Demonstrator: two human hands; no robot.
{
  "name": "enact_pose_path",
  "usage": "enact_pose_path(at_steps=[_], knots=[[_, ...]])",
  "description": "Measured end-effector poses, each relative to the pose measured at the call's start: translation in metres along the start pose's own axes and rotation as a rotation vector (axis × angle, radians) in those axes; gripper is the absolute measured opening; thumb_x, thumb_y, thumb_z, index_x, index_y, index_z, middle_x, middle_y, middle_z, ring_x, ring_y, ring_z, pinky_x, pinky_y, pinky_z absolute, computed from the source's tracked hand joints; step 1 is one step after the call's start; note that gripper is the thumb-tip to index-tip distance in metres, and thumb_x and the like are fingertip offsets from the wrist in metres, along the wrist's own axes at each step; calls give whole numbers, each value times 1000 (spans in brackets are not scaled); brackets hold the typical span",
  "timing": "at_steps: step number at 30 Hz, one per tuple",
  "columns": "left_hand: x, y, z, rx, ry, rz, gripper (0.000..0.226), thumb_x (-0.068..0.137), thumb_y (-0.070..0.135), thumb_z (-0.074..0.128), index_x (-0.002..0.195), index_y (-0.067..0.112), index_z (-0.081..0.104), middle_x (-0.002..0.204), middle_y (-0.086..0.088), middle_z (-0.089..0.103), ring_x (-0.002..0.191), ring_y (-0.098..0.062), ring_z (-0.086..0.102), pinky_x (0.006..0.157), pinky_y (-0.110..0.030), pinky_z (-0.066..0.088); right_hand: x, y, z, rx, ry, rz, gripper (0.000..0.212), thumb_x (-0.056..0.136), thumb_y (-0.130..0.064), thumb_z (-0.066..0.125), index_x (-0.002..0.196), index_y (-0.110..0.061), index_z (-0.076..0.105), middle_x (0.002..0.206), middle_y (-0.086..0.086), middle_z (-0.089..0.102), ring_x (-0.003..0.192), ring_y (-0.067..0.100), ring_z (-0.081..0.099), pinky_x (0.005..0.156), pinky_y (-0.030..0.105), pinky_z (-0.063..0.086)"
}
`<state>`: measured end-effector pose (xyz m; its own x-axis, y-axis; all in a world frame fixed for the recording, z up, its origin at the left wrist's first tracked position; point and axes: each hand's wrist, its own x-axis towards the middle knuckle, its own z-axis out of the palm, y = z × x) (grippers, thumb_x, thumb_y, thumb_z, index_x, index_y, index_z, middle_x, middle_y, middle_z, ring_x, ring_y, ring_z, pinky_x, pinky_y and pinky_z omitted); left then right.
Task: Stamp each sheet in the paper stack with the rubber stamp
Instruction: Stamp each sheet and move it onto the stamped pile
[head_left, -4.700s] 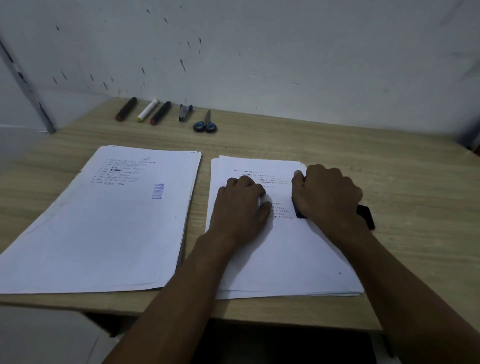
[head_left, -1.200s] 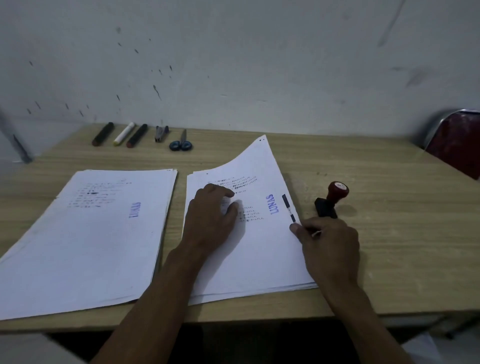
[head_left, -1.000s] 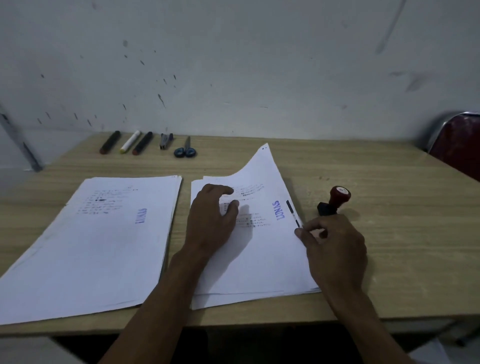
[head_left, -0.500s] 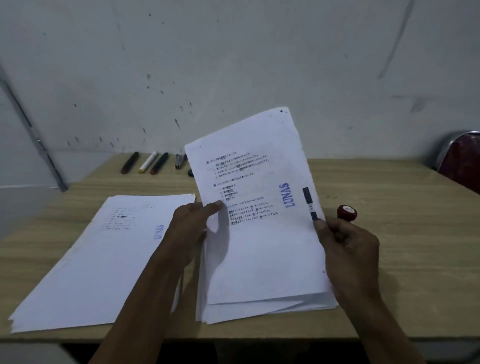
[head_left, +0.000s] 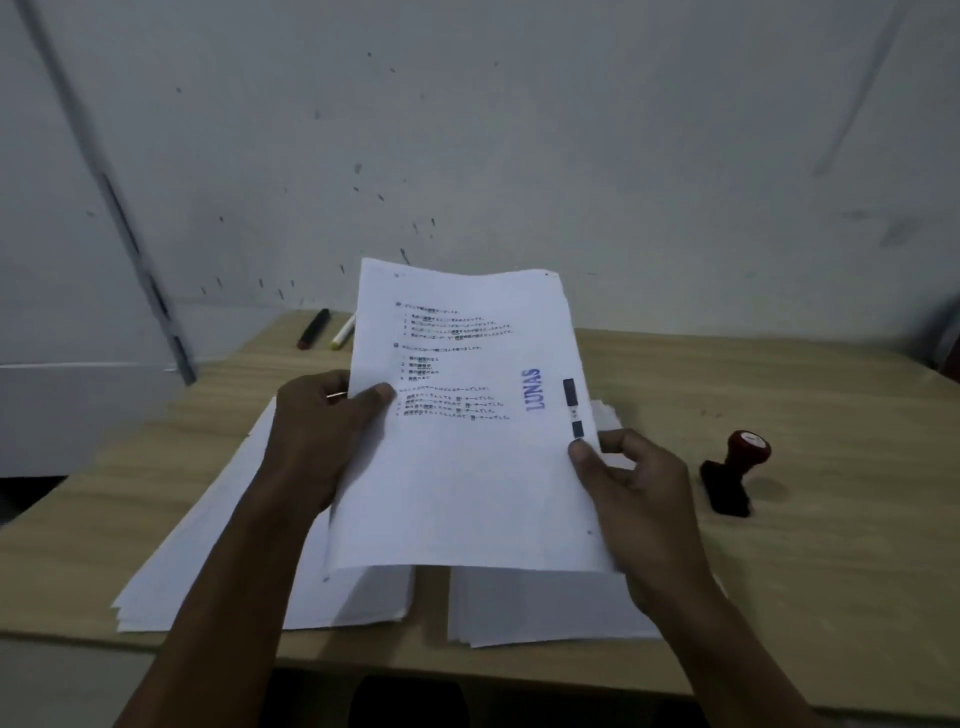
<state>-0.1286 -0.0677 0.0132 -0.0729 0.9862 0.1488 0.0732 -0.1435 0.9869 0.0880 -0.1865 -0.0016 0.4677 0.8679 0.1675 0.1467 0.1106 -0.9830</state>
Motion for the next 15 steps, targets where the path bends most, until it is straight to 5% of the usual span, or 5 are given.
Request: enact_pose_path(at_steps=[3,9,15], knots=[[5,-6,-34,121,81,51,10,82,17,75,91,14,73,87,-1,74,74,-20,70,70,-32,56,-1,4,28,-108,-138,62,7,93,-24,64,92,-20,69,87,-7,75,76,7,72,64,25,58],[22,-37,-93,593,137,101,15,75,18,80,67,8,71,64,-10,67,65,-31,64,60,-34,45,-5,19,84,-534,-253,49,41,86,-31,71,53,-17,50,53,-6,55,58,10,60,54,24,41],[37,-59,-107,873,193,88,19,74,27,80,70,13,66,73,-7,62,73,-29,58,65,-35,47,-12,23,119,-847,-296,16,29,86,-46,67,96,-20,60,94,-1,66,88,19,65,76,31,51]])
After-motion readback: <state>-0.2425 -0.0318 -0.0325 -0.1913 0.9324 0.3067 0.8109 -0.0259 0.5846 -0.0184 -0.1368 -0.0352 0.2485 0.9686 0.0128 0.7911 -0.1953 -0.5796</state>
